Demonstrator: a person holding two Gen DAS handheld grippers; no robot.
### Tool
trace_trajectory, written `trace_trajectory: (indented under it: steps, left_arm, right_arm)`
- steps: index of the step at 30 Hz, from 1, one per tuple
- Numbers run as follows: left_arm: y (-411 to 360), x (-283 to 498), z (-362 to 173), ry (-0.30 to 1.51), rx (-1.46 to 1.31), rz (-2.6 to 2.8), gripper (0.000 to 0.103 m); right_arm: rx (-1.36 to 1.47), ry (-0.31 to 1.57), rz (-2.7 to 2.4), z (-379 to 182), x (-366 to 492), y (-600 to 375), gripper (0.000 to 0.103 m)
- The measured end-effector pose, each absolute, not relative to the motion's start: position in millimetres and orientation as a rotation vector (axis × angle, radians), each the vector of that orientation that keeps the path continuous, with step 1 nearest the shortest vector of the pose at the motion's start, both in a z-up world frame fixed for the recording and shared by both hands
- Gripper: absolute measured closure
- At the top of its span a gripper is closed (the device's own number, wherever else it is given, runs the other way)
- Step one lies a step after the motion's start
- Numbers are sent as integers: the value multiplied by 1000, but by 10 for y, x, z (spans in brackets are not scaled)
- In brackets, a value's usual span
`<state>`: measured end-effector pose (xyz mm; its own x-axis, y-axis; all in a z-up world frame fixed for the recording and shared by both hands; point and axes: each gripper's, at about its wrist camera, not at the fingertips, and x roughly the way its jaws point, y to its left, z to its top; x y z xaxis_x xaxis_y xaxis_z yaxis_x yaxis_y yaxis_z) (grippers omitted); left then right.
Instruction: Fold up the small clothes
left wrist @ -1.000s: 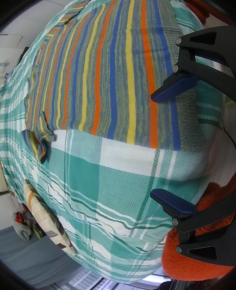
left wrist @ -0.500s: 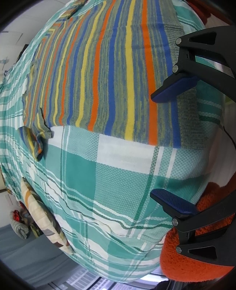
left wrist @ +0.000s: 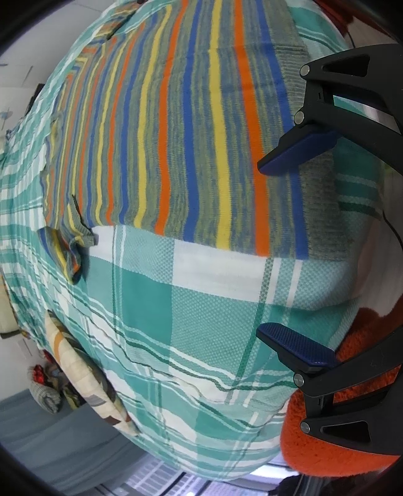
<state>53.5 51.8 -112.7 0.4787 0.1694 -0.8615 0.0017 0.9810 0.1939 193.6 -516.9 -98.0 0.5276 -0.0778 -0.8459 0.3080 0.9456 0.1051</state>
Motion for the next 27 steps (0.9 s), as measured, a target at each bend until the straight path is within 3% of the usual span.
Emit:
trace_trajectory:
  steps: [10, 13, 17, 21, 22, 27]
  left_arm:
    - [628, 681, -876, 1025, 125, 47, 6]
    - [503, 1023, -625, 916, 252, -6, 6]
    - [296, 1618, -354, 772, 381, -92, 6]
    - [84, 2229, -529, 799, 468, -134, 7]
    - [34, 2365, -633, 826, 488, -140, 8]
    - [41, 2877, -1129, 980, 466, -109, 42]
  right_arm:
    - [156, 911, -386, -620, 1161, -5047, 51]
    - [174, 860, -239, -458, 830, -4565, 41]
    - [196, 826, -78, -475, 608, -3842, 40]
    - [162, 860, 15, -611, 511, -3334, 40]
    - [154, 869, 32, -655, 544, -3278, 40]
    - [56, 900, 67, -805, 577, -3085, 40]
